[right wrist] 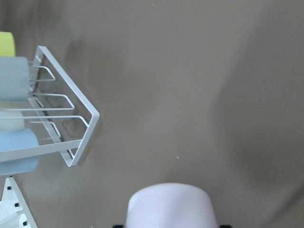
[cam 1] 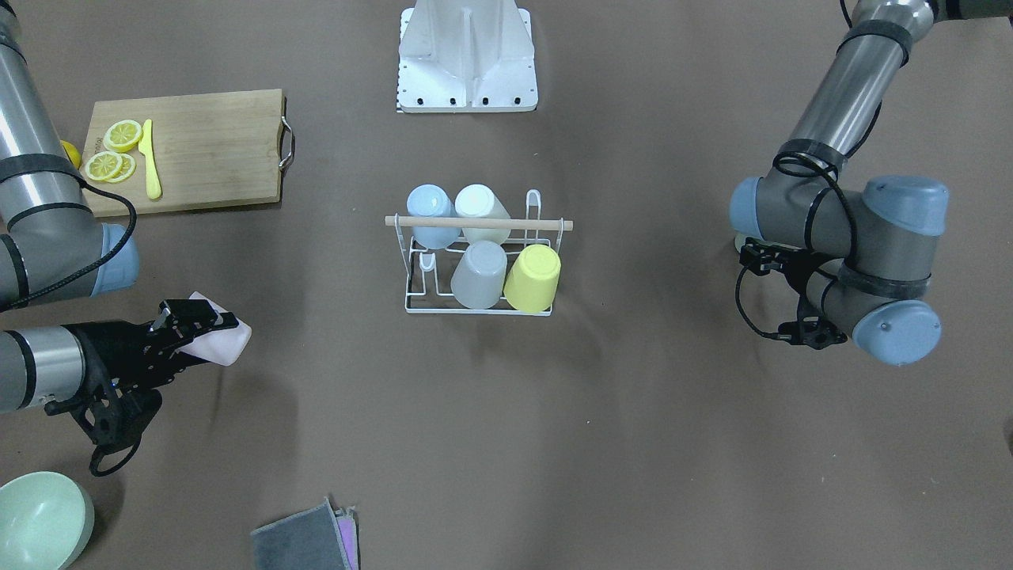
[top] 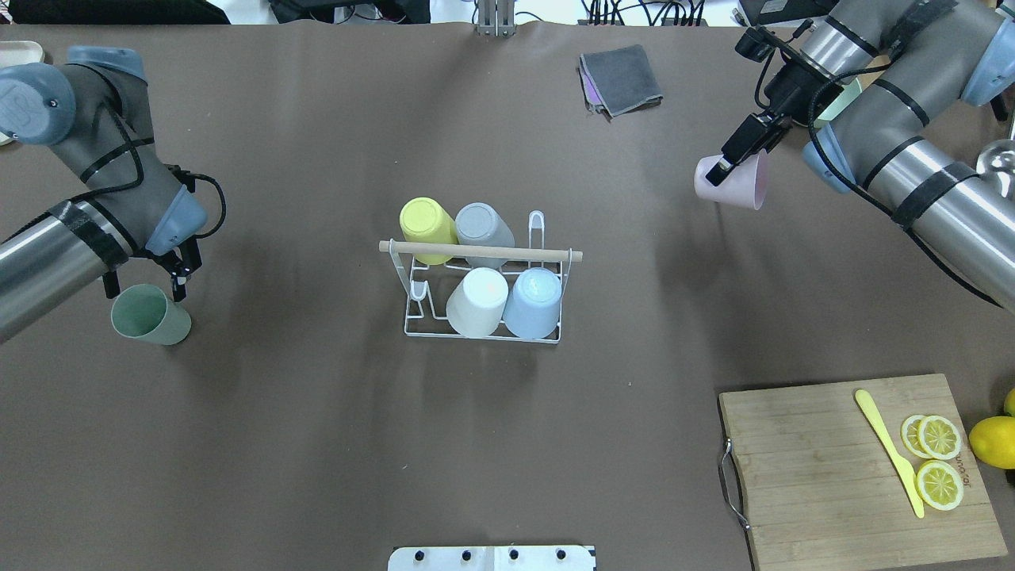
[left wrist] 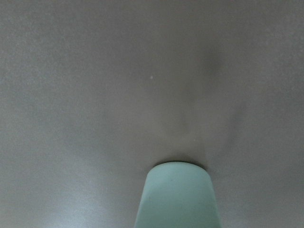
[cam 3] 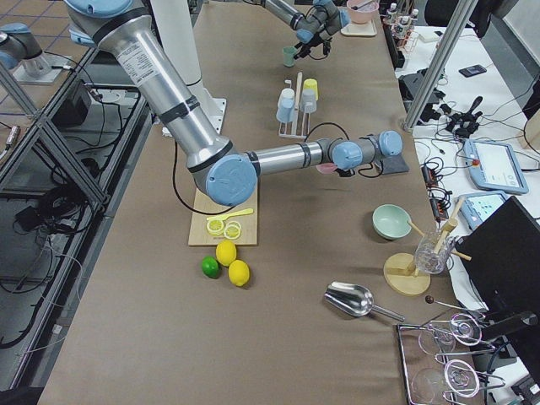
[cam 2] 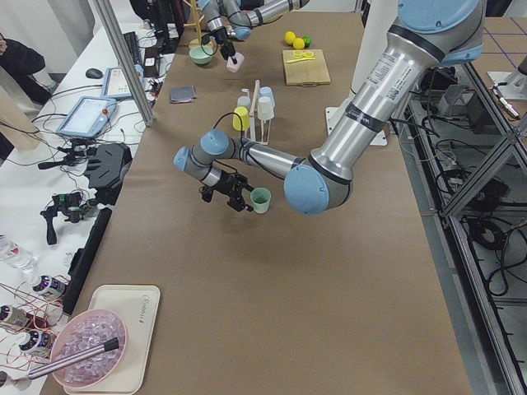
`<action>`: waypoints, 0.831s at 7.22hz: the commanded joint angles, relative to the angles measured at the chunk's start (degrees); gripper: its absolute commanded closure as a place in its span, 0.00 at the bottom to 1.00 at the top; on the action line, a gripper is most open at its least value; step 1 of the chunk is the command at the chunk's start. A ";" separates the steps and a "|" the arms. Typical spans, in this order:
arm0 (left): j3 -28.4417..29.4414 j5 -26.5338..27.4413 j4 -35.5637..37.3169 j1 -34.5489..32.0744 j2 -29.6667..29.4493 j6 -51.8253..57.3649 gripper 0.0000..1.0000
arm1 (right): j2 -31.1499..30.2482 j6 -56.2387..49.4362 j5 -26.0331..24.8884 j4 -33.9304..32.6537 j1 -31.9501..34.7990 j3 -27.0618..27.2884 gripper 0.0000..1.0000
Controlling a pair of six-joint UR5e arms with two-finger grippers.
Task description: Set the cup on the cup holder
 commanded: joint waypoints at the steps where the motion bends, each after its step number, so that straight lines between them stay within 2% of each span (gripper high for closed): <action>1: 0.04 -0.11 0.00 1.59 1.28 0.24 0.03 | 0.01 -3.58 10.04 13.07 0.16 0.00 0.64; 2: 0.13 -0.11 0.00 2.12 1.46 0.16 0.03 | -0.17 -11.26 17.93 14.08 0.51 -0.08 0.64; 4: 0.21 -1.67 0.53 3.27 1.90 0.16 0.03 | -5.93 -27.52 32.01 14.00 2.70 -0.70 0.64; 6: 0.30 -2.04 0.53 3.97 2.78 0.24 0.38 | -7.91 -39.42 37.86 13.56 3.15 -0.88 0.64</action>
